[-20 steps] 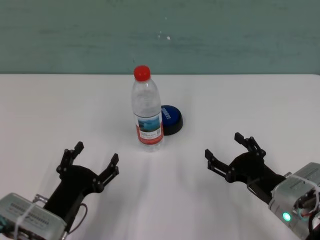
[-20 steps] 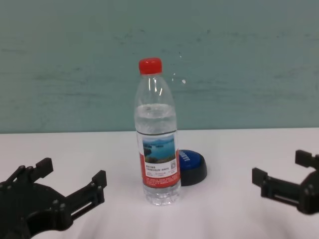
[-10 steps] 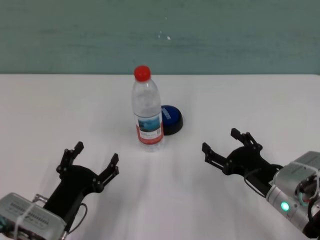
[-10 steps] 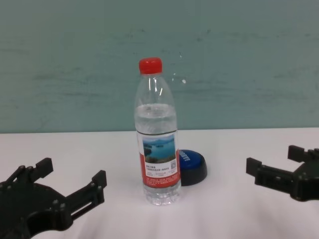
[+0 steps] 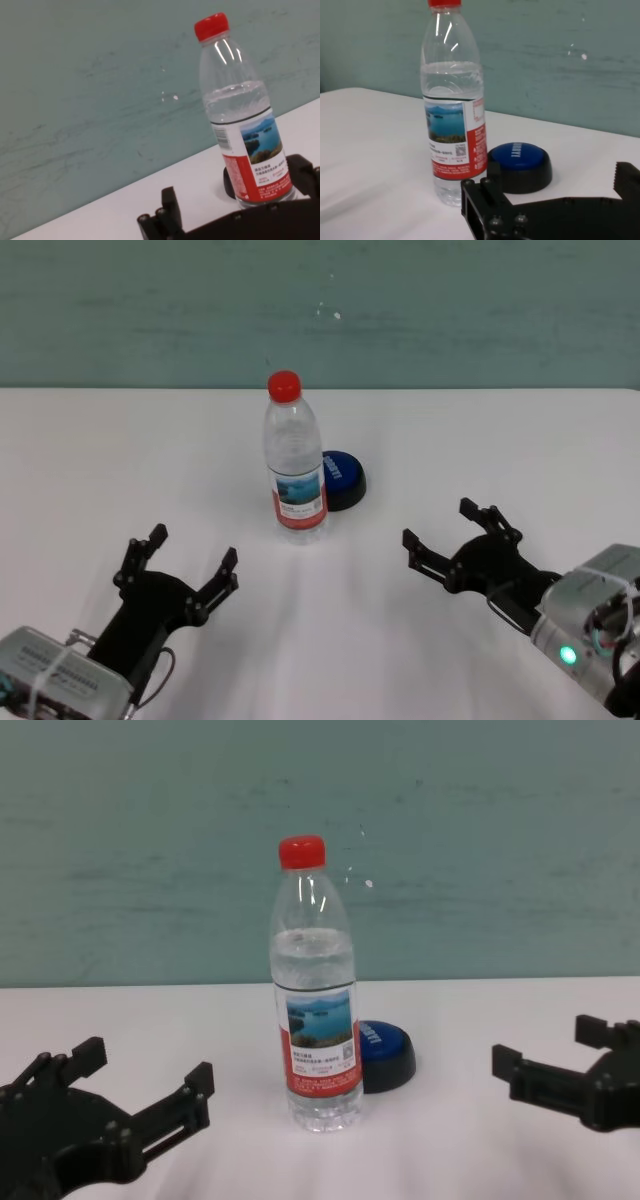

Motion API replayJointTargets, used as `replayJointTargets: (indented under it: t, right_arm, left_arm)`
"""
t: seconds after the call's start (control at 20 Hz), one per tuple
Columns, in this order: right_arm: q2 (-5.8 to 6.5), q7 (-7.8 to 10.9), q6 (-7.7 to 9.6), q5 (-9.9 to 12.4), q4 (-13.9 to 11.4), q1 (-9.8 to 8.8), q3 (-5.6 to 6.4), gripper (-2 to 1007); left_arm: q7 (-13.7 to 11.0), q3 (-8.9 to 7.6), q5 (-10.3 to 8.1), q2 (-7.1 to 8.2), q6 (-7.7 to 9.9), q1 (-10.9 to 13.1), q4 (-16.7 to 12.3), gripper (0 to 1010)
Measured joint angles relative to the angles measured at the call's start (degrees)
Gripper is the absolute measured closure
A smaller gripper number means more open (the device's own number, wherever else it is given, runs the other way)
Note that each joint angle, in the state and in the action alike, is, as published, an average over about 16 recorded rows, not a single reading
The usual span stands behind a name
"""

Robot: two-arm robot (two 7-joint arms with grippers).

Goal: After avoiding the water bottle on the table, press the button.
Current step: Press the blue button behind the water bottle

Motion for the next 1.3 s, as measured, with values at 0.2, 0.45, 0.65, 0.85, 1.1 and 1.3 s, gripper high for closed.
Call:
replayJointTargets:
  t: [0.2, 0.45, 0.65, 0.85, 1.1, 1.3]
  right_arm:
    - [0.27, -0.35, -0.39, -0.5, 0.0, 0.04, -0.24, 1]
    - [0.33, -0.56, -0.70, -0.8, 0.2, 0.26, -0.32, 1]
    - [0.06, -0.34, -0.59, -0.4, 0.9, 1.29, -0.27, 1]
    - [-0.28, -0.11, -0.45, 0.1, 2.3, 3.21, -0.19, 1]
    - [-0.80, 0.24, -0.27, 0.7, 4.9, 6.64, -0.16, 1]
    - [-1.13, 0.63, -0.16, 1.1, 7.2, 9.71, -0.32, 1]
  left_arm:
    - [0.0, 0.00, 0.00, 0.00, 0.00, 0.0, 0.0, 10]
    - [0.0, 0.00, 0.00, 0.00, 0.00, 0.0, 0.0, 10]
    - [0.0, 0.00, 0.00, 0.00, 0.00, 0.0, 0.0, 10]
    - [0.0, 0.00, 0.00, 0.00, 0.00, 0.0, 0.0, 10]
    - [0.0, 0.00, 0.00, 0.00, 0.00, 0.0, 0.0, 10]
    - [0.0, 0.00, 0.00, 0.00, 0.00, 0.0, 0.0, 10]
